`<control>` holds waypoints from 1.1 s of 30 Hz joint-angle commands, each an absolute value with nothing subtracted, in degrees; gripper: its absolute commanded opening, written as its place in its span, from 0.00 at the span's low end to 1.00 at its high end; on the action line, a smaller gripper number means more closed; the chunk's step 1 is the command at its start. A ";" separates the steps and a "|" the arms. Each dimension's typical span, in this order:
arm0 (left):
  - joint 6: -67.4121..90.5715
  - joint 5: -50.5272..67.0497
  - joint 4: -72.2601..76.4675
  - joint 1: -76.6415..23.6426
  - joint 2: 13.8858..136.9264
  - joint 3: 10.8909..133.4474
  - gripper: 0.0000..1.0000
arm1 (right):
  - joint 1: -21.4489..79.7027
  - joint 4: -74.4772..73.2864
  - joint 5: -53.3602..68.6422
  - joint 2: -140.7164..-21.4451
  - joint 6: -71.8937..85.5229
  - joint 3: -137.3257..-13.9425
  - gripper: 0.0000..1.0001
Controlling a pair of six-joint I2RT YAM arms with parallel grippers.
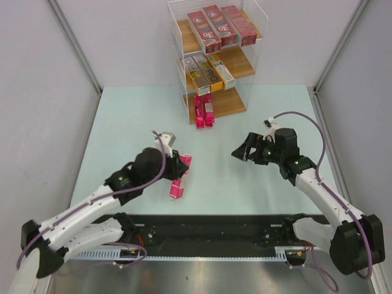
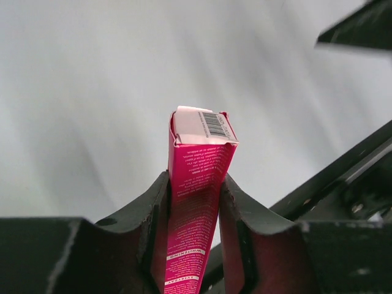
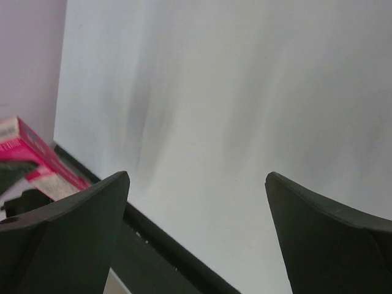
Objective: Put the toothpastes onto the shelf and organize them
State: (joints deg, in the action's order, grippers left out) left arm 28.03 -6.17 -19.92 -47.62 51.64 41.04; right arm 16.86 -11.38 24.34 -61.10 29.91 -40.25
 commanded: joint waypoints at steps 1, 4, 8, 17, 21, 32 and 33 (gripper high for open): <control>31.45 1.75 -9.16 -41.15 42.90 38.15 0.28 | 22.05 -4.41 28.91 -57.13 31.46 -37.71 1.00; 35.58 8.68 -2.15 -35.96 38.86 35.69 0.27 | 25.83 4.19 33.56 -55.20 34.96 -34.29 1.00; 42.35 21.77 12.27 -29.72 37.79 30.86 0.26 | 30.40 19.20 38.40 -53.70 39.90 -29.45 0.99; 59.92 40.60 47.00 -27.69 44.21 26.37 0.25 | 42.45 30.06 36.92 -54.84 42.63 -28.83 1.00; 60.91 41.84 49.66 -27.77 44.65 26.81 0.26 | 45.52 33.13 35.60 -57.30 43.07 -29.00 1.00; 66.00 41.49 58.87 -27.77 46.93 23.91 0.25 | 50.45 42.97 32.61 -63.89 47.55 -31.64 0.92; 66.27 41.48 59.50 -27.77 47.11 23.65 0.25 | 50.54 44.37 32.52 -64.24 48.51 -31.99 0.91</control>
